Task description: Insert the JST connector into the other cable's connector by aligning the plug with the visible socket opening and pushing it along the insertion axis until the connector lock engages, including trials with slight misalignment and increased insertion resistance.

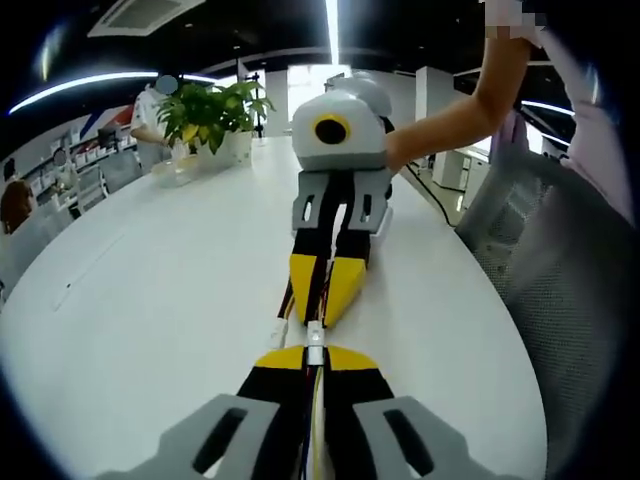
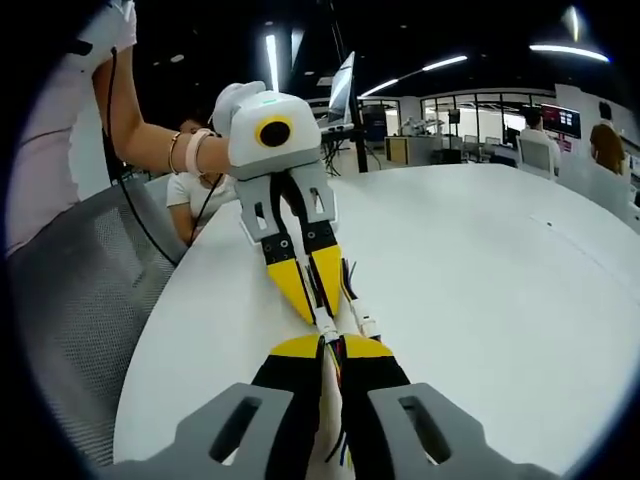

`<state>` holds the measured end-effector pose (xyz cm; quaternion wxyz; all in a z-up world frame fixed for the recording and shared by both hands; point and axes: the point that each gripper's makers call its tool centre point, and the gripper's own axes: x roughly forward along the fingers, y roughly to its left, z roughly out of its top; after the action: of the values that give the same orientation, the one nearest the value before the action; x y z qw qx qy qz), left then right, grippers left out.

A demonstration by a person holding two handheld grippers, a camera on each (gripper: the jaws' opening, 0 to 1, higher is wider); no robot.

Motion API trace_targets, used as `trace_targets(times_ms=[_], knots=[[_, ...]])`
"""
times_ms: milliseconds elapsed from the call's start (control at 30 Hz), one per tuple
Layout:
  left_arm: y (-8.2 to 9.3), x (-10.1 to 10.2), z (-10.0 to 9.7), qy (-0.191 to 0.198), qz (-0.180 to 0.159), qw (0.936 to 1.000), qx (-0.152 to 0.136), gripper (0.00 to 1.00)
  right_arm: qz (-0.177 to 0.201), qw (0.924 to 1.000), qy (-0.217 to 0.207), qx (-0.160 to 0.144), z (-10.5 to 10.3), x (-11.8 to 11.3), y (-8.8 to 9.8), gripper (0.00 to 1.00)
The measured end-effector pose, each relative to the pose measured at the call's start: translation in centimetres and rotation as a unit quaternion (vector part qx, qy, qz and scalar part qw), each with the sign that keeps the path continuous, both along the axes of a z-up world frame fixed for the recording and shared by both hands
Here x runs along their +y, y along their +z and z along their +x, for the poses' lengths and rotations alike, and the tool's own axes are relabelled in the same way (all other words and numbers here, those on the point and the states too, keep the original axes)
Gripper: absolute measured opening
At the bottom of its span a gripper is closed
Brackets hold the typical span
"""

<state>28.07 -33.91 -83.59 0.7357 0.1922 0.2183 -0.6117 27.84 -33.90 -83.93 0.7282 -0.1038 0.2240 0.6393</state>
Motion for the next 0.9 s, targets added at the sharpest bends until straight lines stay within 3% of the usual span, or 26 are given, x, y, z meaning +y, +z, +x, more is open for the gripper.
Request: trace_targets(times_ms=[900], knots=[[-0.95,0.29,0.03,-0.003,0.019,0.9998,-0.001,0.00,-0.010,0.9997,-0.008,-0.019,-0.41,0.29,-0.60,0.03]])
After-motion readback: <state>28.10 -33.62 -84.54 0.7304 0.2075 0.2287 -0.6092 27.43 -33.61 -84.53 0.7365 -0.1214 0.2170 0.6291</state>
